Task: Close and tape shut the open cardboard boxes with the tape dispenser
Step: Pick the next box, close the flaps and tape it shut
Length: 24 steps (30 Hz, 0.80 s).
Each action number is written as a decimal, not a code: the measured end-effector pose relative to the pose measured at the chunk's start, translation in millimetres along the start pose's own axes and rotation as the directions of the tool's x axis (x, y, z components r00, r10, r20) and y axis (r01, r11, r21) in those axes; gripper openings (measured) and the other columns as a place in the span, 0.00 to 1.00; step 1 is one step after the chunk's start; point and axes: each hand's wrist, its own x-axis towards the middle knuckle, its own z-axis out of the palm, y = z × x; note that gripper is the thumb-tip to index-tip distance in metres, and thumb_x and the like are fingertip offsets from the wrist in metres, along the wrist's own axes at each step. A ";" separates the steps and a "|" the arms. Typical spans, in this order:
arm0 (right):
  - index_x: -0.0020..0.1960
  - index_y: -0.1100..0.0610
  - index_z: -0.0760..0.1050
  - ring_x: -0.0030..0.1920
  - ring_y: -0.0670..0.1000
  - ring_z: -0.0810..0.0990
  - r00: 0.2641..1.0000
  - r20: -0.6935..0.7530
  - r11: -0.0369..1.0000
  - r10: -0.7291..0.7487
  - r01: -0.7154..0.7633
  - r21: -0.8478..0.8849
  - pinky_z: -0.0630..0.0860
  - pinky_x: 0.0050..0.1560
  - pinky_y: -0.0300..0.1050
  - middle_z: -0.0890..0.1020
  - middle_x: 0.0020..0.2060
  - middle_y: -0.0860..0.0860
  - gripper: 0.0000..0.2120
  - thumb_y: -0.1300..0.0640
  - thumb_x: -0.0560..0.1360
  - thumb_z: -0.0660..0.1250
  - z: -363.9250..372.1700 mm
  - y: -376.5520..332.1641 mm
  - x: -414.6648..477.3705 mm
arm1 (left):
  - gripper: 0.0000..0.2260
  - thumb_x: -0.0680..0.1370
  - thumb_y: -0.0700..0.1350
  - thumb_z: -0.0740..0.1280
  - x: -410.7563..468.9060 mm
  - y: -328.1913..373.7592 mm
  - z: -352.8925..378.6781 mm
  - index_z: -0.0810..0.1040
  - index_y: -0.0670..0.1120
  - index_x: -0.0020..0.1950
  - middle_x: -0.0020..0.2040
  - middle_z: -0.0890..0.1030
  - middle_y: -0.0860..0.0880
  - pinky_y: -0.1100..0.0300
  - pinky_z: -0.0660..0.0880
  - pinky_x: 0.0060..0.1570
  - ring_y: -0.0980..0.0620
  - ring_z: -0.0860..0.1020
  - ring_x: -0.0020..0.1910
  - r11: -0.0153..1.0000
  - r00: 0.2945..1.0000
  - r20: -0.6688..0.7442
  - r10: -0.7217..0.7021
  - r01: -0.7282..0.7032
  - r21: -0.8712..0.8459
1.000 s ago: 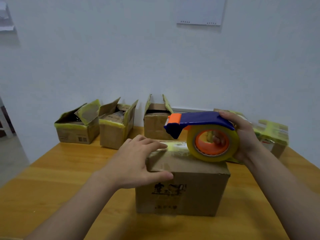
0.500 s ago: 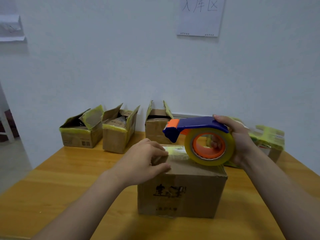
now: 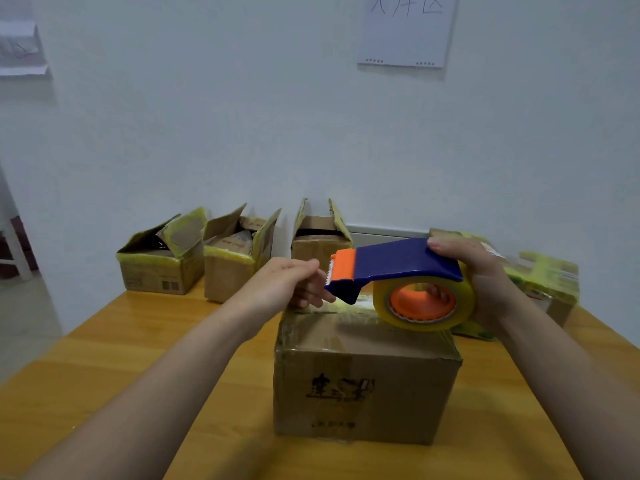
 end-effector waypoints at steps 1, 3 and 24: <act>0.33 0.52 0.84 0.31 0.49 0.80 1.000 0.017 1.000 -0.008 0.008 -0.003 0.74 0.34 0.42 0.83 0.31 0.51 0.13 0.42 0.59 0.73 -0.4 1.5 2.1 | 0.19 0.88 0.51 0.57 1.9 1.4 0.2 0.84 0.41 0.56 0.47 0.88 0.45 0.55 0.78 0.50 0.48 0.85 0.44 1.000 1.000 0.003 -0.026 0.026 -0.017; 0.32 0.53 0.84 0.29 0.50 0.79 0.999 0.041 1.000 -0.016 0.016 0.004 0.74 0.32 0.41 0.82 0.30 0.51 0.11 0.45 0.62 0.74 -0.4 2.8 4.7 | 0.21 0.87 0.55 0.56 3.5 2.0 2.1 0.84 0.44 0.56 0.46 0.88 0.46 0.56 0.77 0.50 0.50 0.85 0.45 0.999 0.999 0.025 -0.033 0.032 0.029; 0.37 0.56 0.83 0.28 0.49 0.80 0.979 0.135 0.952 -0.155 0.112 0.286 0.77 0.31 0.39 0.82 0.30 0.52 0.12 0.47 0.64 0.74 10.9 13.3 10.5 | 0.14 0.83 0.43 0.65 11.1 -11.9 -14.7 0.80 0.36 0.65 0.51 0.79 0.40 0.62 0.74 0.43 0.55 0.76 0.36 0.855 0.985 0.159 0.065 0.027 -0.518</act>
